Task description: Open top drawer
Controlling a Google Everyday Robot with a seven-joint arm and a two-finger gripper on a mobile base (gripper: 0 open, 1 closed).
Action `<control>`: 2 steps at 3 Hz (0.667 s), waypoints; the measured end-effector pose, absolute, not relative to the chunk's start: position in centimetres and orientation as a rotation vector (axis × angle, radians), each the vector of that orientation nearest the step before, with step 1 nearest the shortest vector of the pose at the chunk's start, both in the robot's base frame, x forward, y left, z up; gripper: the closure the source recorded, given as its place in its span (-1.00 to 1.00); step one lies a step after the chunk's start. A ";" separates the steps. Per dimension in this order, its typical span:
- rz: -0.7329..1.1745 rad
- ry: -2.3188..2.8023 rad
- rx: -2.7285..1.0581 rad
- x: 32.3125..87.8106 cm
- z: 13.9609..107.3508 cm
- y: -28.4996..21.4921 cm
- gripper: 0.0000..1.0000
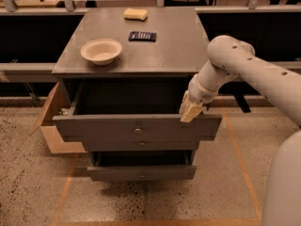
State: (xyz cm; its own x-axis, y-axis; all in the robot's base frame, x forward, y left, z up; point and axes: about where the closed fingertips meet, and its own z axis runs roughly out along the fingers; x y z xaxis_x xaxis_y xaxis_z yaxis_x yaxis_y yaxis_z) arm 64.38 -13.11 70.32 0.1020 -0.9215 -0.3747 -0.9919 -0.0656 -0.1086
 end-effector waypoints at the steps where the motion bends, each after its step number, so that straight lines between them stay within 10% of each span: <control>1: 0.294 1.881 -2.053 64.4 70.3 -13.1 0.26; 2: 0.231 1.896 -2.062 64.1 73.8 -12.5 -0.20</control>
Offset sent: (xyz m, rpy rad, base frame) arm -0.0083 0.0155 0.1202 -0.1263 -0.0879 -0.0370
